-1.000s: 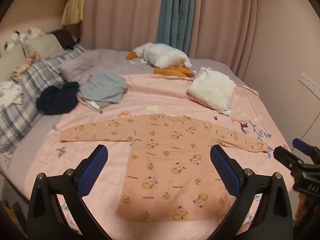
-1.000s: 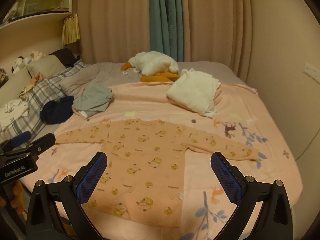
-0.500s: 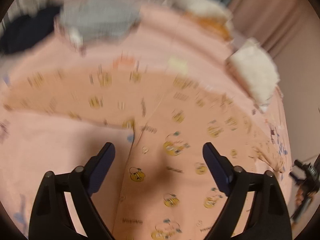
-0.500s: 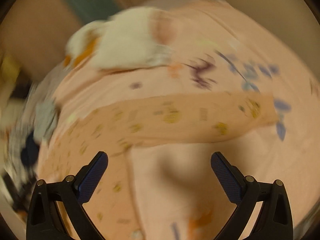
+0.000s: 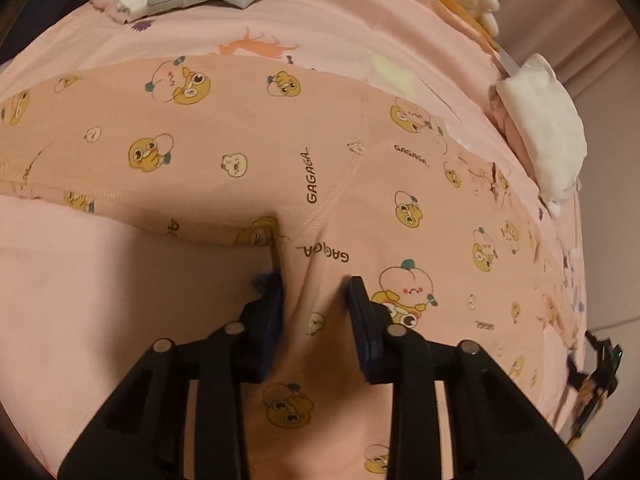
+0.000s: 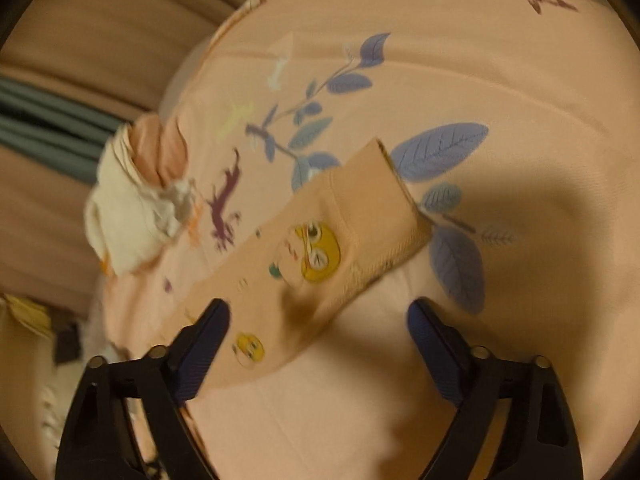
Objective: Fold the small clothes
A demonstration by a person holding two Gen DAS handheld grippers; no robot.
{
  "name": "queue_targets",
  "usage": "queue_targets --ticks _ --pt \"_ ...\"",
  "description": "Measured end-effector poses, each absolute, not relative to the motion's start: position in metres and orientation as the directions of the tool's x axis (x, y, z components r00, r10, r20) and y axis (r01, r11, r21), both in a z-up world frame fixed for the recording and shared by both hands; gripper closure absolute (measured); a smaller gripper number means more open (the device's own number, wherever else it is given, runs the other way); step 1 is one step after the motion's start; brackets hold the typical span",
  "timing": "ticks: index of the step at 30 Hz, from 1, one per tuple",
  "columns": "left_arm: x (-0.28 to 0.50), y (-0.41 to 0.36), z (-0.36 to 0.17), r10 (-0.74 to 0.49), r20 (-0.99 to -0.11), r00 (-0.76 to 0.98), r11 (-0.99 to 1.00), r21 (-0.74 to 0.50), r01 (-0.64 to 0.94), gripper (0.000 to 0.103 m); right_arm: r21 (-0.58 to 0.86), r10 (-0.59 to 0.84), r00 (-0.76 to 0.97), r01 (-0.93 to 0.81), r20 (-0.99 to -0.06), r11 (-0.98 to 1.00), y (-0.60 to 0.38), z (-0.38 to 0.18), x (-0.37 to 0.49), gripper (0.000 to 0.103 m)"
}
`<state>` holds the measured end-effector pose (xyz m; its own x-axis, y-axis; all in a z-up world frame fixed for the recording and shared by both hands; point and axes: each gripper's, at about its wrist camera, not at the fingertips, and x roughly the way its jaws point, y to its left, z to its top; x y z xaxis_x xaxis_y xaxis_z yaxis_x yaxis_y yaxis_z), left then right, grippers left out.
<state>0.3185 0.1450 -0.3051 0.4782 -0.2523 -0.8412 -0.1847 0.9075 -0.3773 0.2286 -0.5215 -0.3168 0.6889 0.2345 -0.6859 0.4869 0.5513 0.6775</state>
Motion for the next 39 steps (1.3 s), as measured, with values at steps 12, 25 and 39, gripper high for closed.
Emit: queue_targets --ticks 12,25,39 --pt "0.320 0.148 -0.309 -0.208 -0.860 0.467 0.915 -0.340 -0.219 0.091 0.673 0.128 0.722 0.543 -0.679 0.502 -0.544 -0.324 0.226 0.090" --pt "0.318 0.148 -0.310 -0.188 -0.853 0.487 0.909 -0.339 -0.241 0.093 0.601 0.296 0.780 0.125 -0.552 0.790 -0.375 -0.209 0.309 0.092" --pt "0.319 0.144 -0.310 -0.195 -0.842 0.504 0.935 -0.315 -0.164 0.091 0.410 0.554 0.441 -0.383 -0.706 0.828 -0.082 -0.237 0.345 0.058"
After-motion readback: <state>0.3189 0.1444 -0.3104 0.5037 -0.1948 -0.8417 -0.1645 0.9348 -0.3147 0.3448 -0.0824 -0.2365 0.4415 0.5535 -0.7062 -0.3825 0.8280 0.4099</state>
